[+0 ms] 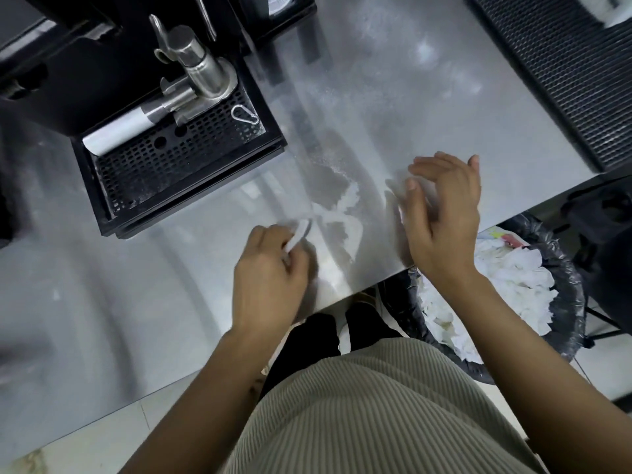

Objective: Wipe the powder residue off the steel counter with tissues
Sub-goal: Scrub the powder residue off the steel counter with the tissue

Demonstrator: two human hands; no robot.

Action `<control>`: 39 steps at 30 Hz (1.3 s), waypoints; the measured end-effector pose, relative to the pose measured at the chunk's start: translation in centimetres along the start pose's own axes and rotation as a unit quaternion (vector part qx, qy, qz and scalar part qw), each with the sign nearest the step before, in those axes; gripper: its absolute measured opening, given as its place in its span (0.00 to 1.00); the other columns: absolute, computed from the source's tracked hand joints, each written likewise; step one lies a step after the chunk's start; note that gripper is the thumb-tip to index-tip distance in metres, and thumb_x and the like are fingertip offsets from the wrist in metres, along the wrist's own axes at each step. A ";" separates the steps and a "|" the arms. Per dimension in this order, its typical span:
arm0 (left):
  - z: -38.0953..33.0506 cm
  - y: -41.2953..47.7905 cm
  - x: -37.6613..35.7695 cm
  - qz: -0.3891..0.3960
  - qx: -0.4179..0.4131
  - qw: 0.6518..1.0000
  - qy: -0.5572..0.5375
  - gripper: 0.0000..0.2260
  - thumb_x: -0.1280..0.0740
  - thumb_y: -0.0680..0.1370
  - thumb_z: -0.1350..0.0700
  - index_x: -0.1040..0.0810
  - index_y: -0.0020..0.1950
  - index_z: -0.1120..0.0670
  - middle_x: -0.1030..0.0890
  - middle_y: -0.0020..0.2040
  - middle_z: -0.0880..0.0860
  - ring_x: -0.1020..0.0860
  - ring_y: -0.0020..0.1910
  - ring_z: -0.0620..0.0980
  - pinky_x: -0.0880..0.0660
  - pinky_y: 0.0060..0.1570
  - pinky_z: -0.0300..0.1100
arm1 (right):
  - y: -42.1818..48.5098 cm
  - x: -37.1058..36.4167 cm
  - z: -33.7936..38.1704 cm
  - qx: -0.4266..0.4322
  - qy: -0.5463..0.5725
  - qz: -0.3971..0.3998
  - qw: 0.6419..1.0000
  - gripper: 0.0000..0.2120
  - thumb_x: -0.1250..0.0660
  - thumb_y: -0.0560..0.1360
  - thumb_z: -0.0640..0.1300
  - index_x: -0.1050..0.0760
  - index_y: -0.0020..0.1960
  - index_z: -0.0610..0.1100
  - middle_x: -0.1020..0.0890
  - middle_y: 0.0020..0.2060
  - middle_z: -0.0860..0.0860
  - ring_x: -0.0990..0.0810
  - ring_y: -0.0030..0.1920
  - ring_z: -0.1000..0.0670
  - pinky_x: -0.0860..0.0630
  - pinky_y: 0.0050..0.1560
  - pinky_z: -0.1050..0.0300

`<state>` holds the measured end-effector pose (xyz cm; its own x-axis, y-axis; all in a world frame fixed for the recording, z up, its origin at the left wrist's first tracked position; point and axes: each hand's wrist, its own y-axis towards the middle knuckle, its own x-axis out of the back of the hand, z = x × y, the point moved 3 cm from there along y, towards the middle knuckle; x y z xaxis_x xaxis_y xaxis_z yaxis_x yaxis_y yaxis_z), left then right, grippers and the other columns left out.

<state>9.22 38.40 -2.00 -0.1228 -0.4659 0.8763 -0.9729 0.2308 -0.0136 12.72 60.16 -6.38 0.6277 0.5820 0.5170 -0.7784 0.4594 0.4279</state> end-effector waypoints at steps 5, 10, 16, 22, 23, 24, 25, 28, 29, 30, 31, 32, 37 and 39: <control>-0.1 -2.4 -1.6 0.104 0.083 0.990 -0.041 0.04 0.35 0.77 0.56 0.28 0.51 0.52 0.21 0.47 0.46 0.23 0.39 0.45 0.30 0.36 0.31 | 1.2 0.2 -1.4 0.009 -0.034 0.013 0.999 0.09 0.39 0.80 0.39 0.23 0.54 0.37 0.19 0.54 0.44 0.25 0.61 0.43 0.46 0.75 0.36; -4.4 -1.0 -4.2 0.106 0.050 0.992 -0.053 0.06 0.36 0.76 0.59 0.28 0.52 0.55 0.21 0.45 0.51 0.24 0.40 0.50 0.27 0.39 0.42 | 1.2 0.2 -2.9 0.008 -0.056 0.015 0.998 0.12 0.41 0.81 0.42 0.22 0.53 0.36 0.19 0.52 0.44 0.25 0.61 0.42 0.46 0.74 0.35; -7.4 2.5 -5.4 0.097 -0.012 0.989 -0.115 0.06 0.36 0.76 0.62 0.26 0.52 0.56 0.21 0.46 0.53 0.25 0.38 0.47 0.29 0.37 0.35 | 1.1 -0.2 -3.1 0.026 -0.070 0.013 0.997 0.09 0.40 0.80 0.38 0.22 0.52 0.36 0.18 0.50 0.44 0.23 0.59 0.40 0.43 0.73 0.35; -1.2 4.0 -0.7 0.004 0.013 0.999 -0.039 0.10 0.38 0.77 0.61 0.28 0.58 0.56 0.22 0.47 0.52 0.26 0.39 0.49 0.31 0.40 0.38 | 1.0 -0.4 -3.1 0.024 -0.075 0.007 0.997 0.08 0.40 0.80 0.38 0.23 0.53 0.36 0.19 0.50 0.43 0.24 0.59 0.40 0.44 0.75 0.41; -0.3 3.9 -0.7 0.012 0.026 0.999 -0.018 0.09 0.38 0.77 0.61 0.28 0.57 0.56 0.22 0.47 0.53 0.24 0.40 0.52 0.29 0.41 0.42 | 1.0 -0.4 -3.1 0.026 -0.076 0.006 0.997 0.08 0.39 0.80 0.37 0.23 0.53 0.36 0.19 0.50 0.43 0.24 0.59 0.40 0.44 0.75 0.41; 0.1 3.8 -0.9 0.019 0.033 0.999 -0.001 0.08 0.38 0.77 0.60 0.29 0.56 0.57 0.21 0.47 0.54 0.23 0.41 0.55 0.28 0.40 0.45 | 1.0 -0.4 -3.0 0.028 -0.076 0.004 0.997 0.07 0.39 0.80 0.37 0.23 0.53 0.36 0.19 0.50 0.43 0.24 0.59 0.40 0.44 0.75 0.41; 0.2 3.6 -1.3 0.023 0.034 0.999 0.006 0.07 0.38 0.77 0.61 0.29 0.55 0.57 0.21 0.46 0.55 0.22 0.41 0.56 0.27 0.40 0.46 | 1.0 -0.4 -3.0 0.030 -0.077 0.002 0.997 0.07 0.39 0.79 0.36 0.23 0.53 0.36 0.19 0.50 0.43 0.24 0.59 0.40 0.44 0.75 0.40; -1.8 3.3 -3.1 0.028 0.007 0.999 -0.022 0.05 0.38 0.77 0.62 0.29 0.53 0.57 0.21 0.44 0.54 0.24 0.37 0.55 0.29 0.36 0.43 | 1.0 -0.3 -3.0 0.026 -0.079 -0.003 0.996 0.07 0.38 0.79 0.36 0.23 0.52 0.35 0.19 0.50 0.43 0.24 0.59 0.40 0.44 0.75 0.40; -2.9 3.2 -3.8 0.035 -0.006 0.999 -0.034 0.05 0.38 0.77 0.62 0.29 0.52 0.57 0.22 0.43 0.53 0.25 0.36 0.53 0.31 0.35 0.42 | 1.0 -0.3 -3.1 0.025 -0.079 -0.004 0.997 0.07 0.38 0.79 0.36 0.23 0.53 0.35 0.19 0.50 0.43 0.24 0.59 0.40 0.43 0.75 0.40; -3.9 3.0 -4.6 0.045 -0.017 0.998 -0.047 0.05 0.38 0.77 0.62 0.29 0.52 0.57 0.22 0.42 0.52 0.26 0.35 0.52 0.32 0.34 0.41 | 1.0 -0.3 -3.2 0.023 -0.079 -0.005 0.997 0.08 0.39 0.79 0.36 0.23 0.53 0.35 0.19 0.50 0.43 0.24 0.59 0.40 0.43 0.75 0.40; -5.0 3.0 -5.3 0.057 -0.029 0.996 -0.059 0.05 0.38 0.77 0.63 0.29 0.52 0.58 0.22 0.43 0.53 0.26 0.36 0.52 0.33 0.34 0.41 | 1.0 -0.3 -3.2 0.020 -0.079 -0.005 0.997 0.08 0.39 0.80 0.37 0.23 0.53 0.35 0.19 0.50 0.43 0.24 0.59 0.40 0.43 0.74 0.39; -5.9 3.0 -5.9 0.070 -0.038 0.994 -0.070 0.05 0.39 0.77 0.63 0.29 0.51 0.58 0.21 0.45 0.54 0.25 0.37 0.53 0.34 0.35 0.41 | 1.0 -0.3 -3.2 0.019 -0.078 -0.005 0.997 0.08 0.39 0.80 0.37 0.23 0.53 0.35 0.19 0.50 0.43 0.24 0.59 0.40 0.43 0.74 0.39; -6.2 4.9 -5.6 0.063 -0.040 0.988 -0.133 0.02 0.39 0.76 0.63 0.28 0.47 0.58 0.20 0.39 0.55 0.24 0.32 0.50 0.28 0.32 0.42 | 1.0 -0.3 -3.2 0.021 -0.077 -0.011 0.997 0.07 0.38 0.79 0.35 0.22 0.52 0.34 0.19 0.49 0.42 0.23 0.58 0.39 0.42 0.74 0.40; -4.3 6.1 -4.1 0.007 -0.012 0.993 -0.117 0.02 0.38 0.76 0.63 0.27 0.47 0.58 0.21 0.37 0.53 0.26 0.29 0.45 0.33 0.30 0.35 | 1.0 -0.3 -3.1 0.023 -0.077 -0.016 0.997 0.06 0.37 0.79 0.34 0.22 0.52 0.34 0.19 0.48 0.42 0.23 0.58 0.39 0.42 0.75 0.41</control>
<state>4.65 45.39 -3.56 -0.1810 -0.6472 0.7405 -0.9660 0.2582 -0.0105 11.74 62.51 -8.38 0.6487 0.4557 0.6095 -0.7592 0.4426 0.4771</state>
